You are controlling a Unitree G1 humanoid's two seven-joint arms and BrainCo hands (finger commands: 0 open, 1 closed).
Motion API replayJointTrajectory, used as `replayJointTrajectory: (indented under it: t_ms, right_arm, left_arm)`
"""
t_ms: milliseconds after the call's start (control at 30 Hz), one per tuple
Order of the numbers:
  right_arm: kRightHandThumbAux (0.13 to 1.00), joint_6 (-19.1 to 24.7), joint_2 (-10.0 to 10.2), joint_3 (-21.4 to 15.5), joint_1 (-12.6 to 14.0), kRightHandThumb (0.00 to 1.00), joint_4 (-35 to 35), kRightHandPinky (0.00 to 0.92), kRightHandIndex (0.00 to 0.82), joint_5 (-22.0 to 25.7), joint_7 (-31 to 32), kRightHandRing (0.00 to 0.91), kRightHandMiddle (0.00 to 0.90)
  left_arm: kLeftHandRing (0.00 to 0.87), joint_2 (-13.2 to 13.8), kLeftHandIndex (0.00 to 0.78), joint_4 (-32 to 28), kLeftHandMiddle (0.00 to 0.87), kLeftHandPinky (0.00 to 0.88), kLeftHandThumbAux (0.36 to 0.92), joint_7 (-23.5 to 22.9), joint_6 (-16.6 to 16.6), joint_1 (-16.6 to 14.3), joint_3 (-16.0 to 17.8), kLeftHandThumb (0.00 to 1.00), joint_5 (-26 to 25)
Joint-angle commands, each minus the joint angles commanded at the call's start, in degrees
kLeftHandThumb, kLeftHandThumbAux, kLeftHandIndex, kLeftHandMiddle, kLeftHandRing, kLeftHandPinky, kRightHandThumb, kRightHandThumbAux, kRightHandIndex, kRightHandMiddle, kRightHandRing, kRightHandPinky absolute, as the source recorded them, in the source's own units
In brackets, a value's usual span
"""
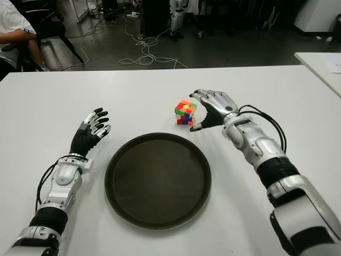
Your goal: Pick up the Rubik's Cube and put it in the plate
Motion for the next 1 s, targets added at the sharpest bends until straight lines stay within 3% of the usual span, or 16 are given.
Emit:
replayJointTrajectory:
  t_ms: [400,533,667,1000]
  right_arm:
    - [0.592,-0.07,2.9,0.78,-2.83,0.0,5.75,0.24,0.084,-0.95,-1.42,0.17,0.121]
    - [0.597,-0.41,4.62,1.37,-4.71,0.0,9.7,0.246,0.09,-1.54,-3.83,0.17,0.123]
    - [0.593,0.22,10.01,3.31,-10.05,0.0,20.73,0.224,0.092,-3.05,-10.82,0.16,0.121]
    - [0.617,0.33,14.99,5.58,-14.93,0.0,29.57,0.237,0.083,-2.61,-17.83,0.15,0.104]
  left_arm:
    - [0.147,-0.24,0.101,-0.95,0.171,0.101,0.706,0.21,1.0,0.53,0.08,0.056,-0.01]
    - [0.153,0.0,0.11,1.83,0.177,0.114,0.714,0.49,0.39,-0.57,0.39,0.062,0.1]
    - [0.156,-0.04,0.11,1.69,0.175,0.114,0.691,0.87,-0.57,-0.38,0.28,0.064,0.43]
    - [0.157,0.05,0.106,2.84,0.177,0.112,0.678,0.58,-2.11,-0.72,0.39,0.063,0.35]
